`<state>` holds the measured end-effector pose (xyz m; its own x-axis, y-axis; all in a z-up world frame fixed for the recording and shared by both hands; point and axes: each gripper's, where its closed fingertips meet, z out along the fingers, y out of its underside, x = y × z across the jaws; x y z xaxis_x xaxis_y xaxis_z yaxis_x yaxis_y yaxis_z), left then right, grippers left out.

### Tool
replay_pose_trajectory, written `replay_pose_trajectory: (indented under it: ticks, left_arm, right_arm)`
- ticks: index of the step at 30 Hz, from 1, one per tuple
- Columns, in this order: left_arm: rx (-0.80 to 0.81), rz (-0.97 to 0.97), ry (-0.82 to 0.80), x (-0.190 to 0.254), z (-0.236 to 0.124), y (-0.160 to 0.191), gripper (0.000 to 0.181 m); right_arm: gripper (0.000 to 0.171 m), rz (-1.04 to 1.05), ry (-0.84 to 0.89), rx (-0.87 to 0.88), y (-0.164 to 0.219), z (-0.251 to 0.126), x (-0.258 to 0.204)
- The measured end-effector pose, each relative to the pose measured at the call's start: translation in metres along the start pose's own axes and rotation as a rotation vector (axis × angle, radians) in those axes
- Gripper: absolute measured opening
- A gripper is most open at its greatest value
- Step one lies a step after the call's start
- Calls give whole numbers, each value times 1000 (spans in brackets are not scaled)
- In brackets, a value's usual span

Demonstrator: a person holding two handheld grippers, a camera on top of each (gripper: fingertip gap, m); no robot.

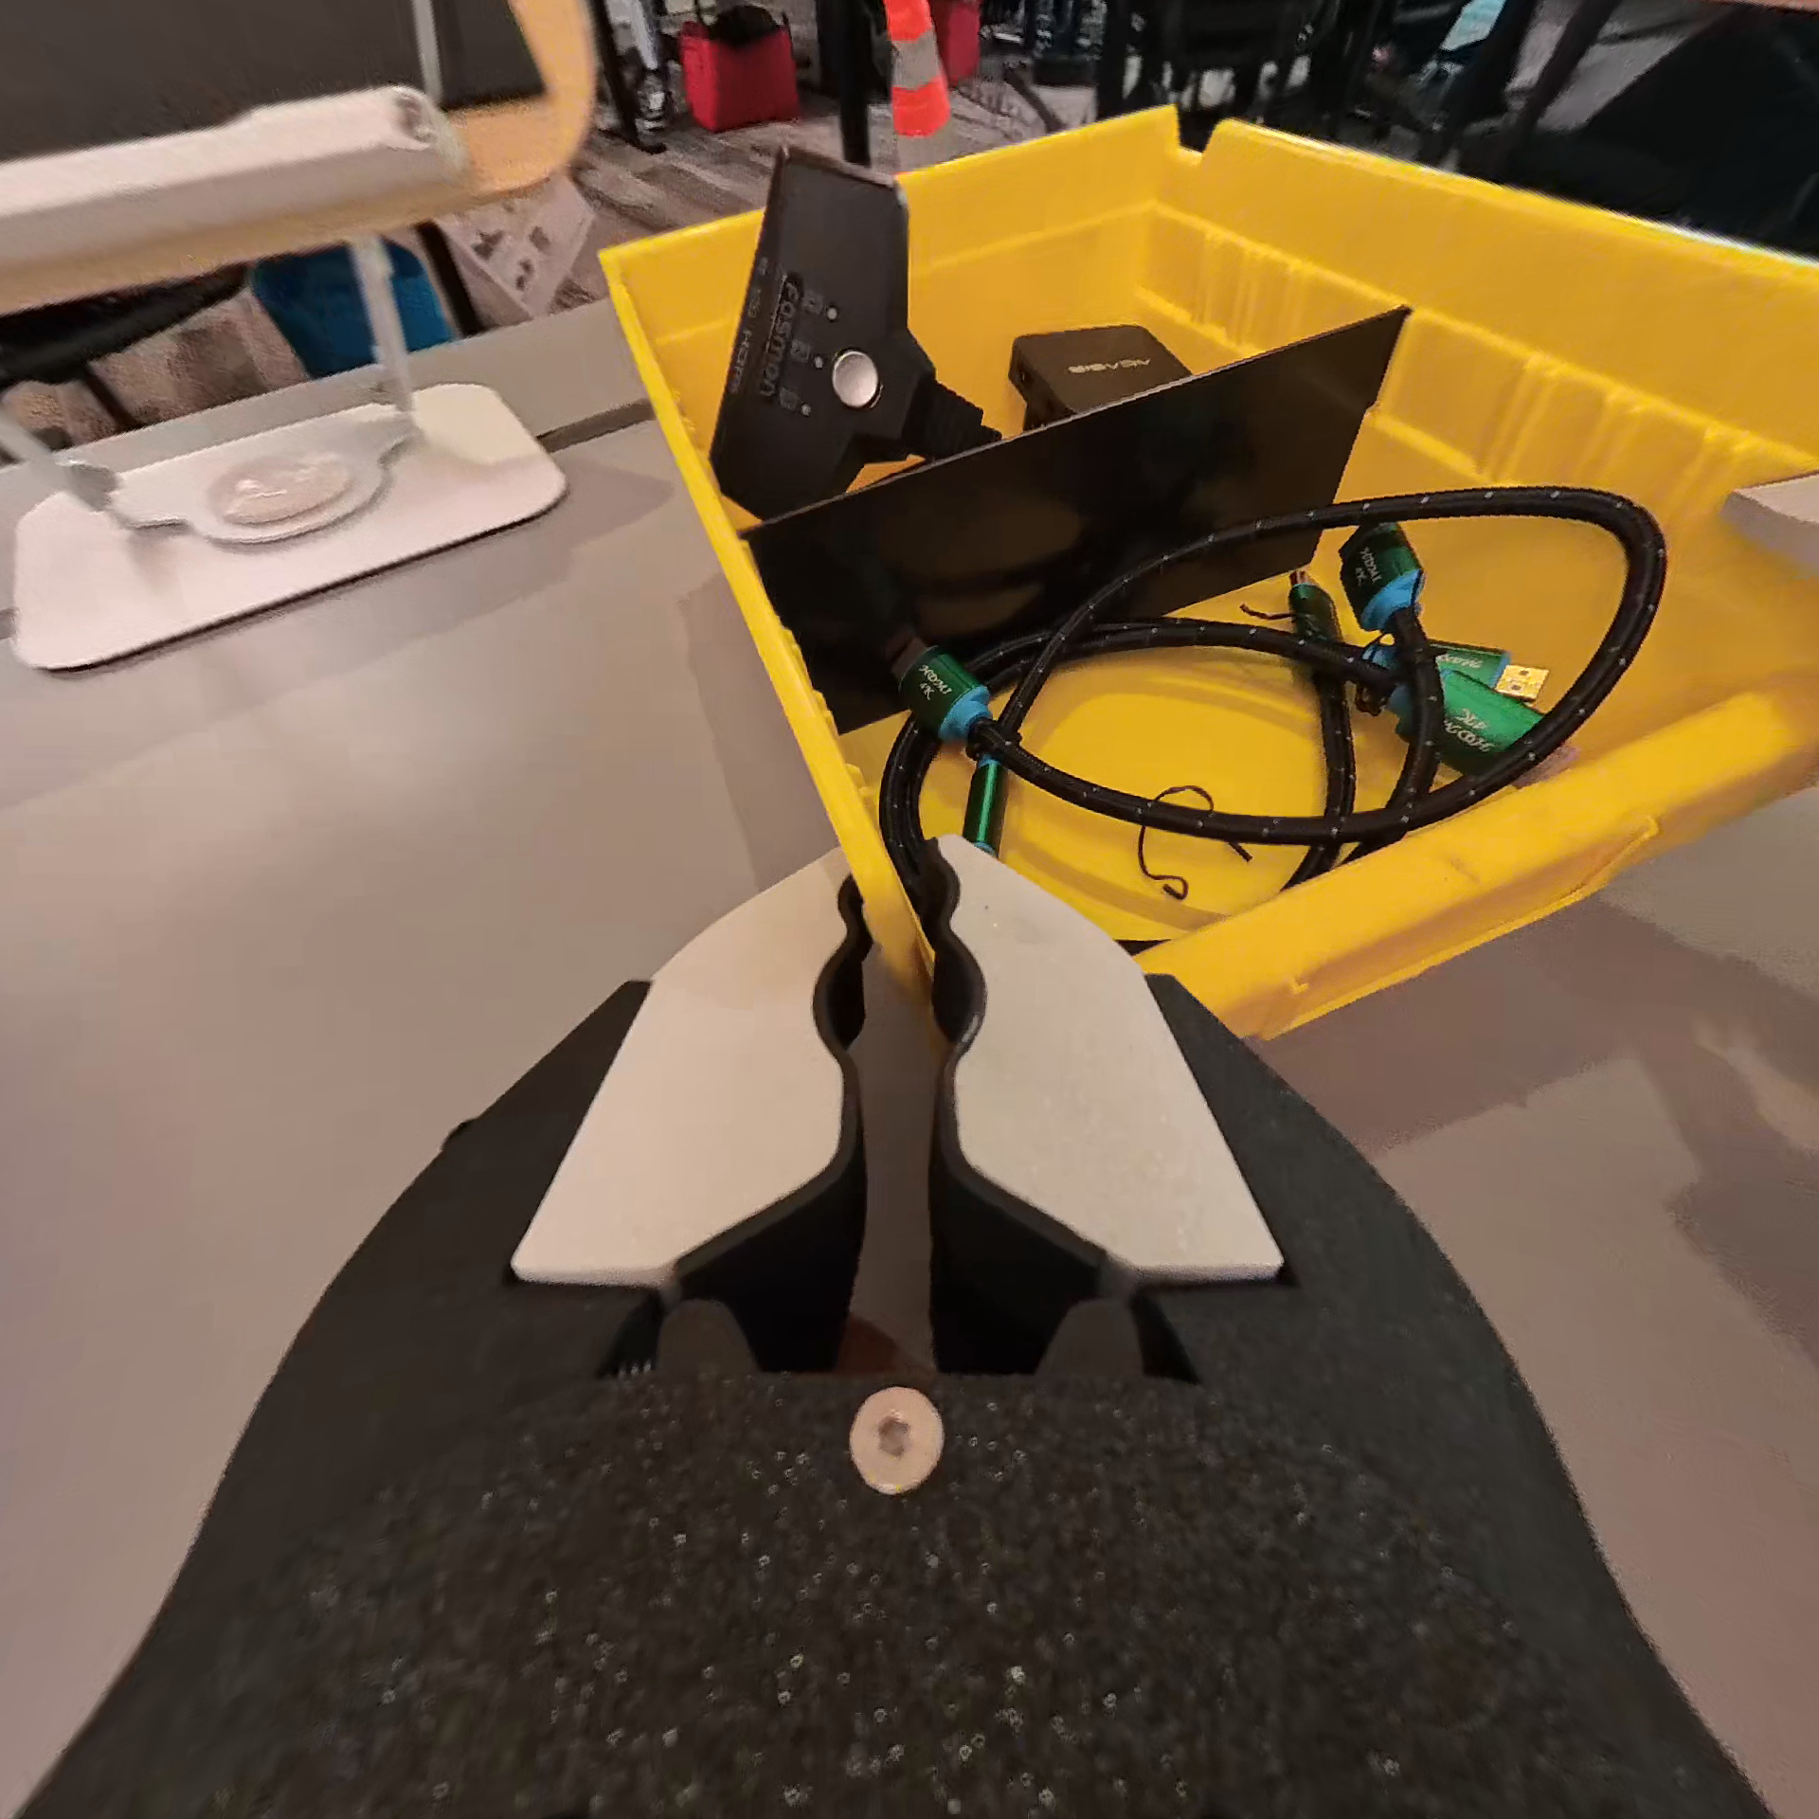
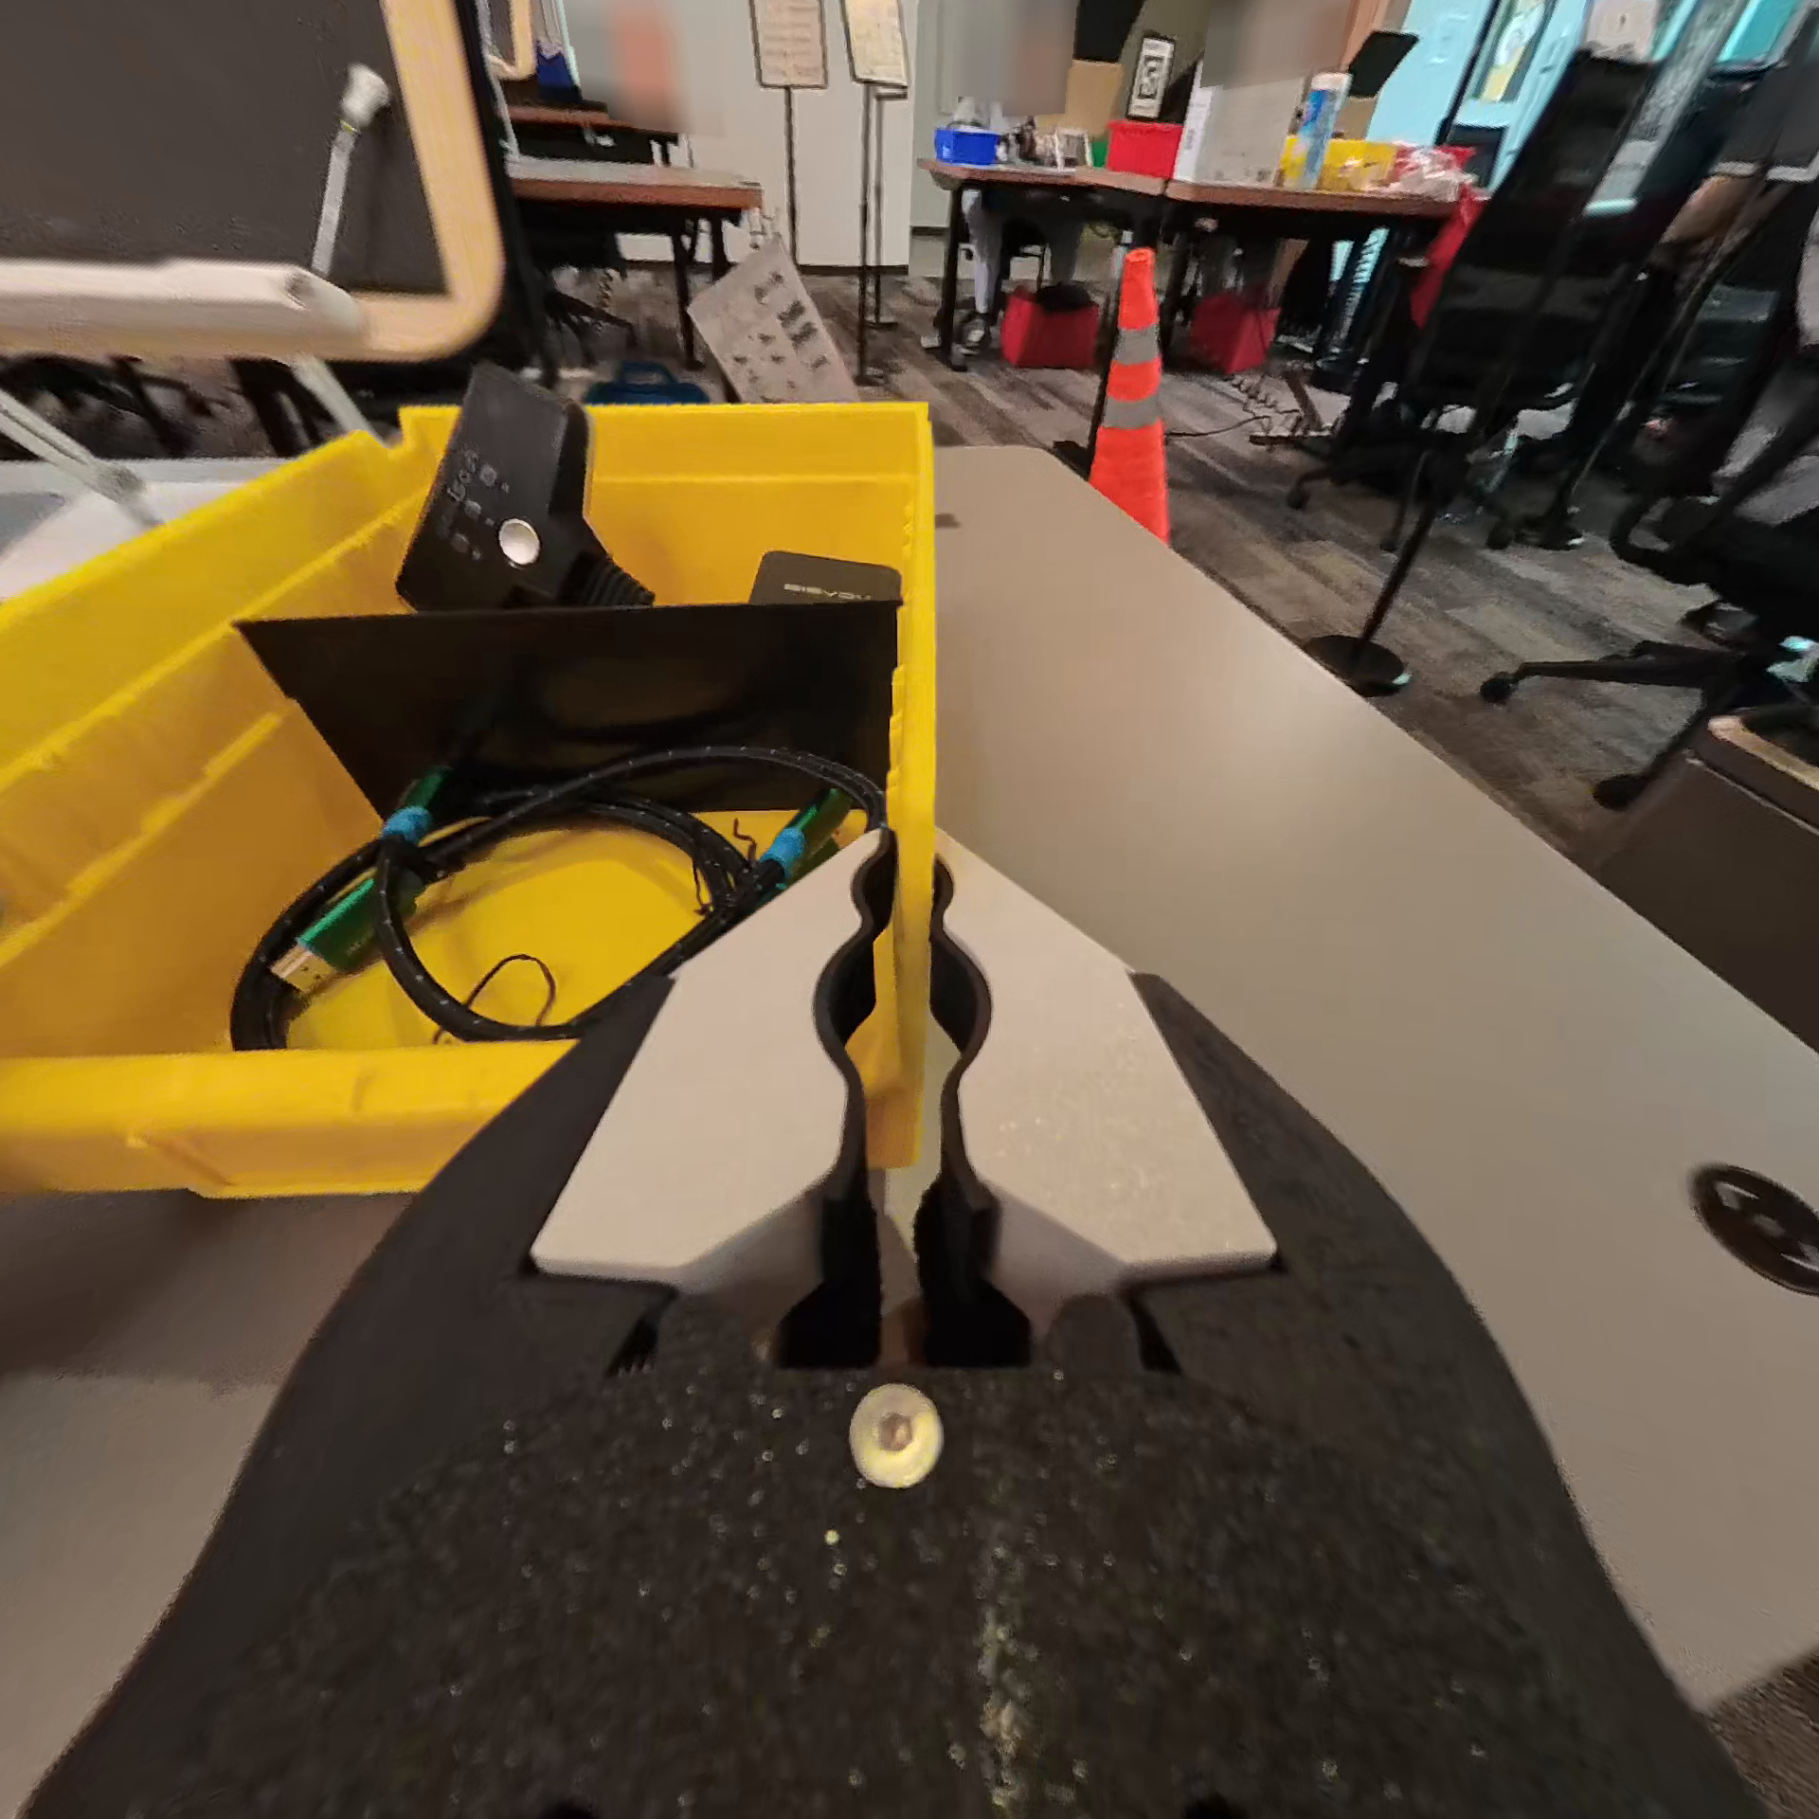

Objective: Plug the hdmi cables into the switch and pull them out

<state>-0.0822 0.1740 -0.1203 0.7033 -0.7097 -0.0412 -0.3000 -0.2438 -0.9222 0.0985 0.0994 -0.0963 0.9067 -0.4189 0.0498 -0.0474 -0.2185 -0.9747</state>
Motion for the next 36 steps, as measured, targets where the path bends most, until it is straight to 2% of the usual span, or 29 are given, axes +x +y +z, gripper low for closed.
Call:
replay_pose_trajectory:
  ticks: [9, 14, 17, 18, 19, 20, 22, 24, 26, 28, 30, 33, 36]
  left_arm:
    - [2, -51, -244, -110, -64, 23, 6]
    - [-39, -90, -255, -144, -82, 44, 8]
    - [-70, -109, -105, -136, -85, 48, 18]
    - [-99, -113, -17, -128, -88, 49, 29]
    - [-132, -118, 60, -124, -93, 50, 31]
    - [-130, -128, 103, -125, -103, 47, 30]
    - [-68, -144, 138, -140, -134, 38, 40]
    - [33, -178, 36, -181, -174, 33, 37]
    - [90, -254, -115, -237, -217, 42, 34]
    - [62, -337, -296, -295, -254, 66, 33]
    - [-17, -365, -399, -334, -277, 94, 36]
    - [-53, -343, -495, -372, -284, 112, 39]
    - [-44, -342, -410, -382, -256, 108, 41]
  right_arm:
    - [3, -77, -266, -17, -3, 15, -128]
    - [5, -157, -378, -19, 5, 14, -178]
    - [8, -174, -388, -52, 15, 18, -183]
    - [10, -203, -405, -46, 15, 17, -183]
    - [11, -222, -430, -37, 14, 16, -183]
    - [14, -234, -468, -11, 11, 12, -184]
    - [17, -234, -520, 70, 0, 2, -179]
    - [18, -225, -540, 133, -8, -5, -170]
    - [22, -240, -557, 141, -7, -10, -163]
    - [22, -259, -574, 132, -2, -16, -158]
    - [22, -288, -550, 137, 0, -21, -152]
    - [22, -301, -547, 155, 0, -33, -150]
    - [21, -273, -552, 171, -4, -46, -154]
